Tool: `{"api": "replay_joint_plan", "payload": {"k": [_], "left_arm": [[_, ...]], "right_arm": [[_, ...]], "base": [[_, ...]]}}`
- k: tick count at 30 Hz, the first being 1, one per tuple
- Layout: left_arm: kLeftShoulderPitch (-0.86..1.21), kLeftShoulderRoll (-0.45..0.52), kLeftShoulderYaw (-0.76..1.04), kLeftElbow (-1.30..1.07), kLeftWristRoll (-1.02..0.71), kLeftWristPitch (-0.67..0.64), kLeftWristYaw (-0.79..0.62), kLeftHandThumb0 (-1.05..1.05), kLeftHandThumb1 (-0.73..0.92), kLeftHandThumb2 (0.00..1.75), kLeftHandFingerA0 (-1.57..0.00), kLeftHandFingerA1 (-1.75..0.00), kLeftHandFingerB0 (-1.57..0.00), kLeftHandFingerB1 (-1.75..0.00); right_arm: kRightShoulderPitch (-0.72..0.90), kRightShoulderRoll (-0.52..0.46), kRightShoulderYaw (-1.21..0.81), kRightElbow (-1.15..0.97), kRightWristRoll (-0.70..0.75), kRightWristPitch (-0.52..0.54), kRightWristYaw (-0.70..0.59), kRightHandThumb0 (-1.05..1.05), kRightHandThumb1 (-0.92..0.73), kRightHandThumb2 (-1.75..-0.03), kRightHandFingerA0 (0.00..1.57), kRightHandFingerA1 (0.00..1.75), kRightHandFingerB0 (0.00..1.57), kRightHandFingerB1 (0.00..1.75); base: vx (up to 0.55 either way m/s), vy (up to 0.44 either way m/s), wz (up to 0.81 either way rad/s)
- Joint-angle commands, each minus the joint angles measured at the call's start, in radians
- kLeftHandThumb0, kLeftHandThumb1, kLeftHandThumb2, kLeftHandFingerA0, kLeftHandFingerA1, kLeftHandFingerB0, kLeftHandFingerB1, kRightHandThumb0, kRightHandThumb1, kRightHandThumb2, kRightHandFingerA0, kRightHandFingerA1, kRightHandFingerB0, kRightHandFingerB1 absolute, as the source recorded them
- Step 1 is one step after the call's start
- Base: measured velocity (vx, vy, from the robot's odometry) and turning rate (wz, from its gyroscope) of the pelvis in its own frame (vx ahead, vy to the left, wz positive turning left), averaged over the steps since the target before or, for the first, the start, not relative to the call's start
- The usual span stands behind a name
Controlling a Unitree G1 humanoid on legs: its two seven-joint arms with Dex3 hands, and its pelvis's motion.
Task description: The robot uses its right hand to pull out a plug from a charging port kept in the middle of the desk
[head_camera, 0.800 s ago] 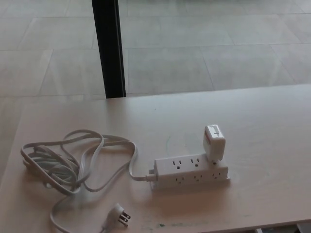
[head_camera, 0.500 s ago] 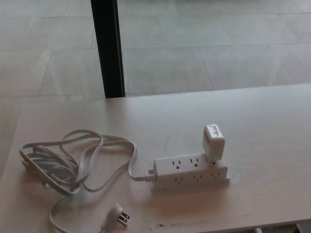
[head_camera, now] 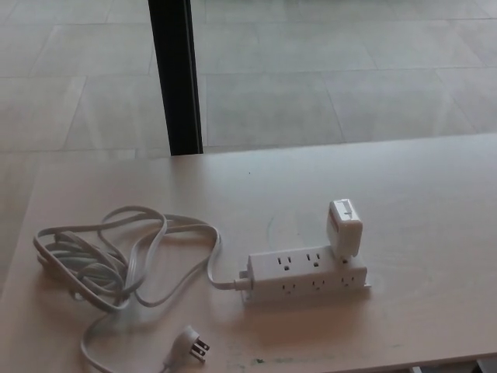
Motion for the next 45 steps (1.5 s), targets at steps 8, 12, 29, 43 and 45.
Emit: {"api": "replay_joint_plan", "payload": {"k": [8,12,29,43,45], "left_arm": [[0.005,0.021,0.004,0.005,-0.012,-0.037,0.006,-0.55,0.56,0.57,-0.89,-1.01,-0.66,-0.47],[0.008,0.021,0.005,-0.001,-0.015,-0.038,-0.002,-0.55,0.56,0.57,-0.86,-0.96,-0.65,-0.47],[-0.004,0.031,0.006,-0.001,-0.015,-0.025,-0.005,-0.55,0.56,0.58,-0.85,-1.01,-0.66,-0.47],[-0.011,0.03,0.009,0.002,-0.018,-0.023,-0.004,-0.57,0.55,0.57,-0.85,-0.96,-0.64,-0.46],[-0.018,0.031,0.003,0.003,-0.011,-0.016,0.003,-0.56,0.56,0.57,-0.86,-1.0,-0.63,-0.46]], "right_arm": [[-0.388,0.008,0.416,-0.417,-0.03,0.331,0.116,-0.96,-0.52,-0.86,0.93,0.84,0.21,0.39],[-0.455,0.001,0.543,-0.406,-0.064,0.35,0.186,-0.84,-0.46,-0.72,1.01,0.99,0.25,0.36],[-0.63,0.029,0.98,-0.214,-0.247,0.357,0.376,-0.98,-0.52,-0.9,1.13,1.03,0.21,0.38],[-0.691,0.053,1.105,-0.114,-0.41,0.334,0.47,-0.85,-0.48,-0.7,1.06,0.99,0.23,0.35],[-0.696,0.066,1.116,-0.097,-0.43,0.332,0.474,-0.82,-0.6,-0.6,1.05,1.12,0.24,0.3]], "base": [[0.0,0.0,0.0],[0.0,0.0,0.0],[0.0,0.0,0.0],[0.0,0.0,0.0],[0.0,0.0,0.0]]}}
